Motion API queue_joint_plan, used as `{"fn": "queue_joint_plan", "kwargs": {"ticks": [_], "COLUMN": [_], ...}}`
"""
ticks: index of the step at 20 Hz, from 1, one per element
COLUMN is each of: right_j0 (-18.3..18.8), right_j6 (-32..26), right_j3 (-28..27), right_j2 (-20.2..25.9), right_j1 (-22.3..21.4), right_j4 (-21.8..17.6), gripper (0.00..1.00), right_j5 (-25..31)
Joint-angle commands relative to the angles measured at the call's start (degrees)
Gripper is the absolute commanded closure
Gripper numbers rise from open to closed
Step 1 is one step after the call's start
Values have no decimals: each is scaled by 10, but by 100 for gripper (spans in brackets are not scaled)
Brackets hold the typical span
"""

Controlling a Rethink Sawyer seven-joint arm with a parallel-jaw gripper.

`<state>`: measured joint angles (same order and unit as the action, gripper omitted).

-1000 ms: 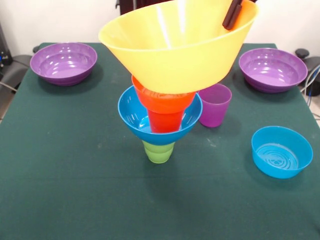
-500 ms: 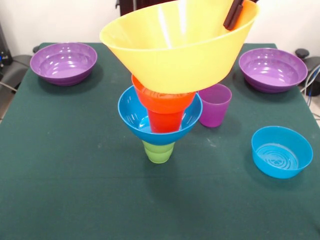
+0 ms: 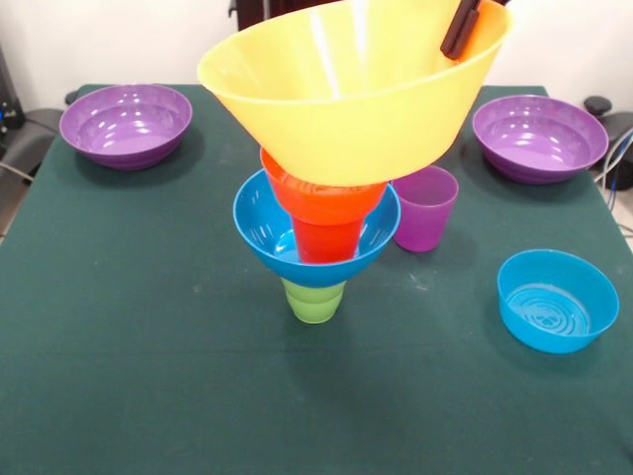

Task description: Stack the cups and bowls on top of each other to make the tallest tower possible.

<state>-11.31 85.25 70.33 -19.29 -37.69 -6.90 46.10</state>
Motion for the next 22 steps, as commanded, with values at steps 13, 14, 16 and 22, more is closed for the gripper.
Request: {"fn": "queue_joint_plan", "kwargs": {"ticks": [13,14,16,22], "right_j0": [-26,-27,-29,-31], "right_j6": [26,28,30,33], "right_j3": [-27,-28,-29,-25], "right_j2": [4,1,-2,-6], "right_j1": [39,40,41,41], "right_j4": [-53,-54,-56,-50], "gripper": [100,100,100,100], "right_j5": [105,105,105,102]}}
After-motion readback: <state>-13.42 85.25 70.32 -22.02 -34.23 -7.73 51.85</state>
